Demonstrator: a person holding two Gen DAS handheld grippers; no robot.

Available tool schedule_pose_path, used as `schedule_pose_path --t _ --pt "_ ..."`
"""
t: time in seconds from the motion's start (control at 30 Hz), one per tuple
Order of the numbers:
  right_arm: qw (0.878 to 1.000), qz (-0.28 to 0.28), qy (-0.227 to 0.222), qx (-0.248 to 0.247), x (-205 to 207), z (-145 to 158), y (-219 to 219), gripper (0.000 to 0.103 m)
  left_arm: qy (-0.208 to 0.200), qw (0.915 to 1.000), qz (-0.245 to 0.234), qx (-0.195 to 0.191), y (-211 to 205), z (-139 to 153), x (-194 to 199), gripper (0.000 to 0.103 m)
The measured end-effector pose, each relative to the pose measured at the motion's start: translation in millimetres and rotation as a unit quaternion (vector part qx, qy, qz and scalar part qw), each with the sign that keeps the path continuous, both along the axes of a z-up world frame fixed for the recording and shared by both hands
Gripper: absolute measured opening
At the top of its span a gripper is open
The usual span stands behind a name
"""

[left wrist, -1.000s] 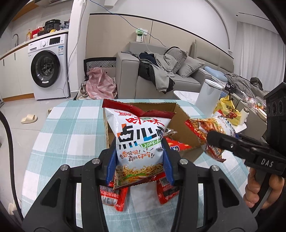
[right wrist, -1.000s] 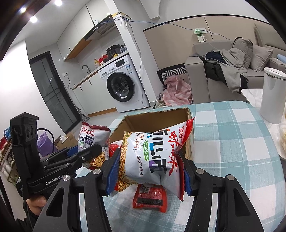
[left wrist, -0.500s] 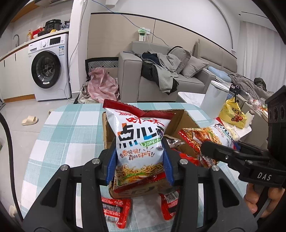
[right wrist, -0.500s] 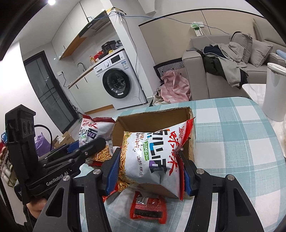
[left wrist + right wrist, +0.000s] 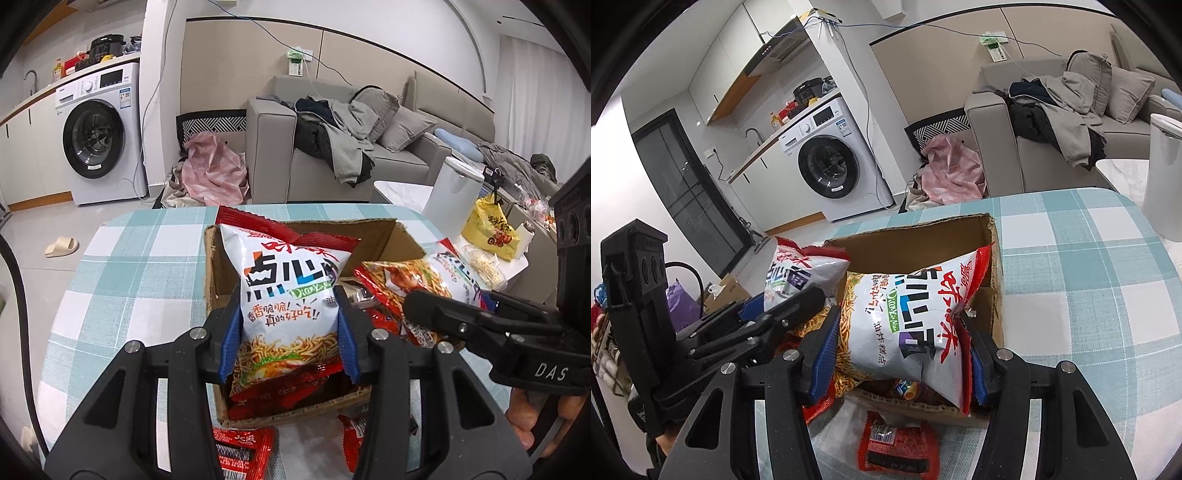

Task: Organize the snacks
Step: 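Lower both noodle bags into the box and open both grippers, then withdraw both open grippers and move them toward the two red packets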

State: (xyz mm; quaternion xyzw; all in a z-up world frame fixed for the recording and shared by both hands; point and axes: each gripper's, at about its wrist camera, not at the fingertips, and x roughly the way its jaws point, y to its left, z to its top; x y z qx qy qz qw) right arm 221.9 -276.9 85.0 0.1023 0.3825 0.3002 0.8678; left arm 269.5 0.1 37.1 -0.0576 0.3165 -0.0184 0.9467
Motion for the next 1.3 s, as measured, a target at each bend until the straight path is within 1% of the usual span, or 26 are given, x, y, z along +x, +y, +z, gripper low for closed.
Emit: schedule_pose_path --t 0.1,0.27,0.53,0.6,0.7,0.8,0.83,0.9,0.93,0.97,1.0,1.03,1.07,1.1,1.17,1.2,1.23,1.27,1.3 --pt "1.000 -0.001 0.005 -0.001 6.2 -3.4 2.7 0.058 -0.003 0.9999 -0.002 0.013 -3.6 -2.7 2.6 0.042" --pt "1.000 -0.003 0.002 -0.011 13.0 -4.9 8.0 0.058 -0.002 0.9997 -0.002 0.023 -7.2 -5.5 7.5 0.042" --pt "1.000 -0.008 -0.005 -0.030 21.3 -5.3 12.1 0.058 0.007 0.9999 -0.002 0.015 -2.1 -10.1 22.2 0.042" --pt "0.999 -0.006 -0.005 -0.032 21.6 -5.4 12.2 0.058 0.015 0.9998 -0.005 0.014 -1.4 -13.5 27.5 0.042" --pt "0.999 -0.001 -0.005 -0.036 20.3 -5.7 11.4 0.060 0.036 0.9992 -0.013 0.009 -2.7 -21.9 33.8 0.045" --pt "0.999 0.004 -0.012 -0.043 16.3 -4.5 10.9 0.062 0.031 0.9988 -0.017 0.033 -11.4 -23.7 30.1 0.046" --pt "0.999 0.005 -0.016 -0.045 15.0 -3.5 10.8 0.063 0.033 0.9986 -0.023 0.034 -13.3 -23.8 28.8 0.048" --pt "0.999 0.003 -0.027 -0.047 11.0 -0.5 9.3 0.068 0.031 0.9986 -0.026 0.034 -14.7 -21.8 24.5 0.051" --pt "0.998 0.002 -0.032 -0.046 8.3 1.8 7.3 0.073 0.029 0.9987 -0.026 0.033 -14.4 -19.7 21.4 0.054" --pt "0.998 0.000 -0.037 -0.043 5.8 4.6 3.9 0.073 0.026 0.9988 -0.025 0.033 -14.2 -17.4 18.8 0.061" --pt "0.998 -0.001 -0.037 -0.042 4.5 6.0 2.1 0.073 0.022 0.9990 -0.022 0.031 -13.1 -14.6 14.7 0.065" --pt "0.998 -0.003 -0.038 -0.039 2.6 8.1 -1.3 0.075 0.016 0.9993 -0.019 0.027 -12.1 -10.2 9.1 0.075" --pt "0.999 -0.003 -0.039 -0.036 1.0 9.8 -4.0 0.079 0.013 0.9995 -0.017 0.024 -9.9 -7.4 4.7 0.084" --pt "0.999 -0.001 -0.039 -0.029 -1.5 11.7 -7.7 0.081 0.009 0.9996 -0.015 0.021 -7.0 -4.4 0.3 0.085" --pt "0.999 0.001 -0.038 -0.021 -7.1 15.1 -13.9 0.090 0.007 0.9998 -0.014 0.011 -0.3 0.7 -8.7 0.085" --pt "0.999 0.003 -0.039 -0.019 -10.2 16.9 -15.8 0.092 0.008 0.9998 -0.014 0.008 2.3 1.8 -13.1 0.086" --pt "0.999 0.006 -0.043 -0.018 -14.2 19.4 -17.2 0.096 0.011 0.9999 -0.012 0.003 5.7 3.3 -18.0 0.088" --pt "0.999 0.008 -0.047 -0.019 -18.1 21.0 -18.5 0.101 0.013 0.9998 -0.012 0.001 7.8 4.2 -22.6 0.093" --pt "0.998 0.008 -0.052 -0.023 -23.2 23.2 -19.8 0.102 0.014 0.9998 -0.011 -0.002 10.6 5.0 -27.8 0.097"
